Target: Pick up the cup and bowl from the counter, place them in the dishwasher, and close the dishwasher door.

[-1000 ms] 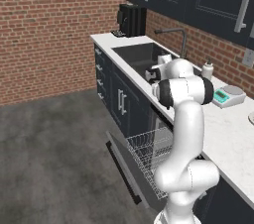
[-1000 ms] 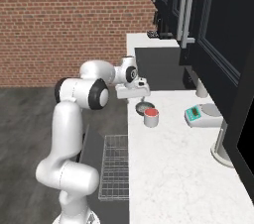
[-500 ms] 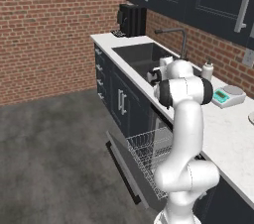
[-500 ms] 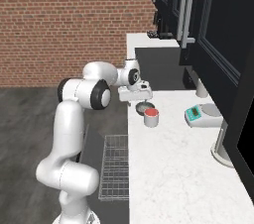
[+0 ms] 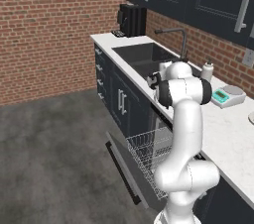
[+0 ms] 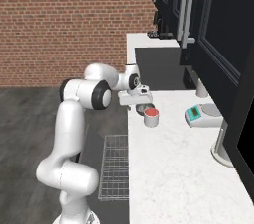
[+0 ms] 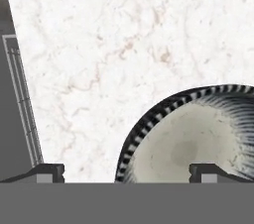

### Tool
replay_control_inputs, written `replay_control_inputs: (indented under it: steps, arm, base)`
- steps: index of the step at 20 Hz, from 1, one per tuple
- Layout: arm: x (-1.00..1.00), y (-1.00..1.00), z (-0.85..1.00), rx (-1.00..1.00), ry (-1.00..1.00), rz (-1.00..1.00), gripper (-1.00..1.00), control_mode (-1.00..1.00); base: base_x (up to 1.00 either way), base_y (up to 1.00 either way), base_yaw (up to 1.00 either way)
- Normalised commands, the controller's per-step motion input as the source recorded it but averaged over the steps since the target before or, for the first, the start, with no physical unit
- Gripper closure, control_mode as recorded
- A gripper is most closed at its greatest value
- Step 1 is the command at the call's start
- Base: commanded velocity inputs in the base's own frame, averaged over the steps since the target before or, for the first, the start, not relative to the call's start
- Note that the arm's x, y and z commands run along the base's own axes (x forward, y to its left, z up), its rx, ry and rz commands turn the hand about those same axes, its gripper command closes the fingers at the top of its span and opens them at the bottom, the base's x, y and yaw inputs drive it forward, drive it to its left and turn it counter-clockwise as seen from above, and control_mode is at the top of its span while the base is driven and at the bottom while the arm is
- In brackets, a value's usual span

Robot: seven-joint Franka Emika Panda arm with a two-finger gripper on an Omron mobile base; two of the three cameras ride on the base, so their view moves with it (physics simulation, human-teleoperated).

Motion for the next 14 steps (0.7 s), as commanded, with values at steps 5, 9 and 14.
replay_control_inputs:
  steps: [5, 9, 14]
  arm:
    - [0.00, 0.00, -0.16, 0.00, 0.04, 0.00, 1.00, -1.00]
    - [0.00, 0.00, -0.06, 0.00, 0.00, 0.00, 1.00, -1.00]
    - [0.00, 0.00, 0.00, 0.00, 0.00, 0.00, 1.00, -1.00]
  base:
    - [0.00, 0.00, 0.00]
    - [0.00, 0.00, 0.00]
    - [0.00, 0.00, 0.00]
